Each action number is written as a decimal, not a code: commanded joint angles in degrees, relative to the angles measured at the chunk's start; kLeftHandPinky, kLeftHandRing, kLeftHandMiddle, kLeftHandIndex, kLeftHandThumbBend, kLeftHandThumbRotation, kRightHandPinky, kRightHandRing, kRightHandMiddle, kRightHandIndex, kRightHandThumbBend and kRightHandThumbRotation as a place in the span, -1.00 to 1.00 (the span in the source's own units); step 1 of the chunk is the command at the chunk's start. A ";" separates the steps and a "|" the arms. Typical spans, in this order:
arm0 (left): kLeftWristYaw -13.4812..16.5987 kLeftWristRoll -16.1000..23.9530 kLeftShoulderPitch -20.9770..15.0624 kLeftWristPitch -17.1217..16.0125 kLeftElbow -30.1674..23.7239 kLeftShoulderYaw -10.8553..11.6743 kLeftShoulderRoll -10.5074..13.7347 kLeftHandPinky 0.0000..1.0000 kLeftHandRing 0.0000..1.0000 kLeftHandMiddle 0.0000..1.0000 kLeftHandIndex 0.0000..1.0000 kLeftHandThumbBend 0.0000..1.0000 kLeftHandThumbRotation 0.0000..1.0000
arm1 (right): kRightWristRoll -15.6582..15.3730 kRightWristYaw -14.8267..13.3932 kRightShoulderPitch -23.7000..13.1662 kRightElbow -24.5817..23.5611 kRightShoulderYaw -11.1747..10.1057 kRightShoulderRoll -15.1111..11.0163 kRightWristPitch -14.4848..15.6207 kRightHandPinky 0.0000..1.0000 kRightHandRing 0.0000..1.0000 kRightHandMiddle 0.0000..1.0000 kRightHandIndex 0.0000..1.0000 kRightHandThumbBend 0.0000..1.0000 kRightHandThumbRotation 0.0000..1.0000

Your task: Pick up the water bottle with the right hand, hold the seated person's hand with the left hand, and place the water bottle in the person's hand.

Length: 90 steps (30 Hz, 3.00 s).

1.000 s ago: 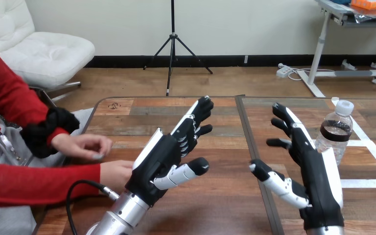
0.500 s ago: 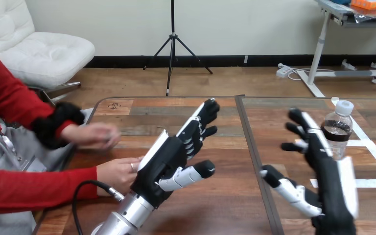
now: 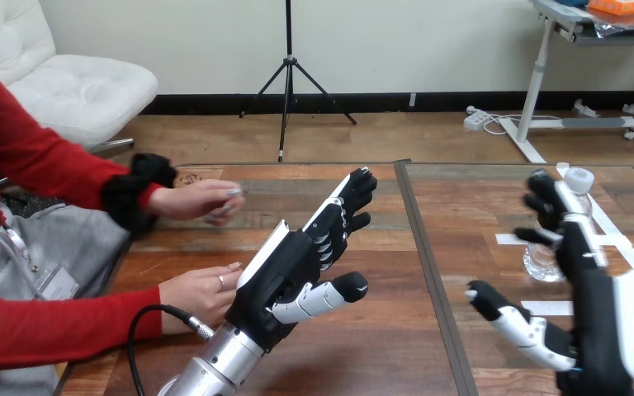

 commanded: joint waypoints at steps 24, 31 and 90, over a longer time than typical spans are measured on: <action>0.12 -0.83 -2.42 0.26 -1.81 0.72 -0.28 0.96 1.00 1.00 1.00 1.00 0.39 | 0.45 -5.38 -2.00 -2.18 -7.69 0.07 -7.95 0.40 0.69 0.73 0.75 1.00 0.12; -0.55 -1.18 -2.48 0.39 -1.67 0.85 -0.36 0.96 1.00 1.00 1.00 1.00 0.40 | 0.15 -6.15 -2.52 -1.32 -9.15 -0.23 -6.63 0.40 0.71 0.74 0.75 1.00 0.12; -0.72 -1.33 -1.88 -0.52 -2.29 0.67 0.84 0.94 1.00 1.00 1.00 1.00 0.38 | 11.39 2.87 -19.12 19.47 -7.75 -9.81 20.88 0.57 0.87 0.83 0.93 1.00 0.28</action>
